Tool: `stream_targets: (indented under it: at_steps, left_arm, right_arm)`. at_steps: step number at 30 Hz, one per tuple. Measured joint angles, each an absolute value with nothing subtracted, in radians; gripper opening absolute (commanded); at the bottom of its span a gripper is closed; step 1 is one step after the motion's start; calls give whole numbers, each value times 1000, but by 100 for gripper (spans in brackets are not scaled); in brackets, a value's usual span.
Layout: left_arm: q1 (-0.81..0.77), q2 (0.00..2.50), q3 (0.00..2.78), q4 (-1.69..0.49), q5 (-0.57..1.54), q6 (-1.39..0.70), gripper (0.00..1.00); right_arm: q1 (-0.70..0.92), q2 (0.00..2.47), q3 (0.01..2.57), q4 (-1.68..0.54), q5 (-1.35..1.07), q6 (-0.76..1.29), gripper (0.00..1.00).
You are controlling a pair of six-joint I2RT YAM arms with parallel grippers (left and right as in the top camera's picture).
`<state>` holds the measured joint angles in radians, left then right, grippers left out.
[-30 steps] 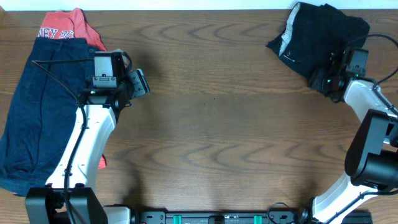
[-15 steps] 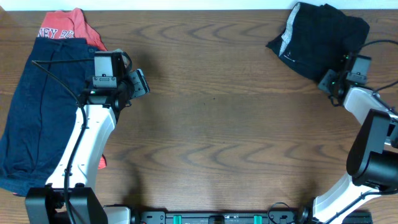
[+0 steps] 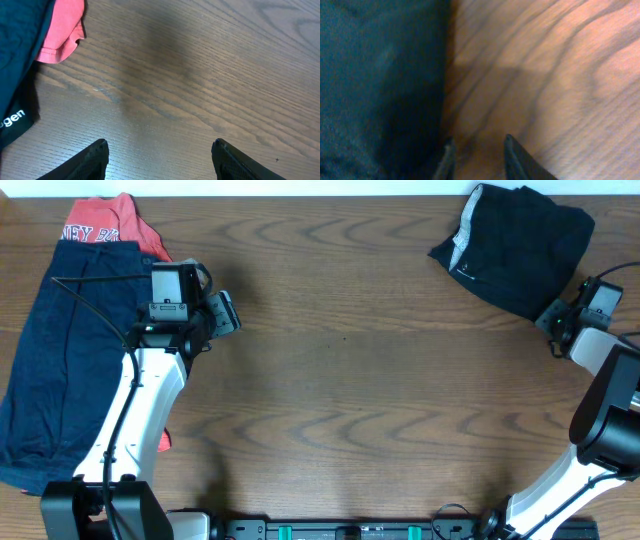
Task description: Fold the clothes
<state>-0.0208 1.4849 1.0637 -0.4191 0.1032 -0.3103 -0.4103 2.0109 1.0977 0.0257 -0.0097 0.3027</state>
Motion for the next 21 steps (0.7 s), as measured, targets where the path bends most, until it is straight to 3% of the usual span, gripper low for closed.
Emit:
stream_targets:
  at_steps: [5, 21]
  left_arm:
    - [-21, 1485, 1064, -419, 103, -310, 68]
    - [-21, 1485, 1064, -419, 104, -310, 68]
  right_arm:
    - [-410, 2010, 1097, 33, -104, 281, 56]
    - [-418, 1993, 1099, -70, -432, 301, 57]
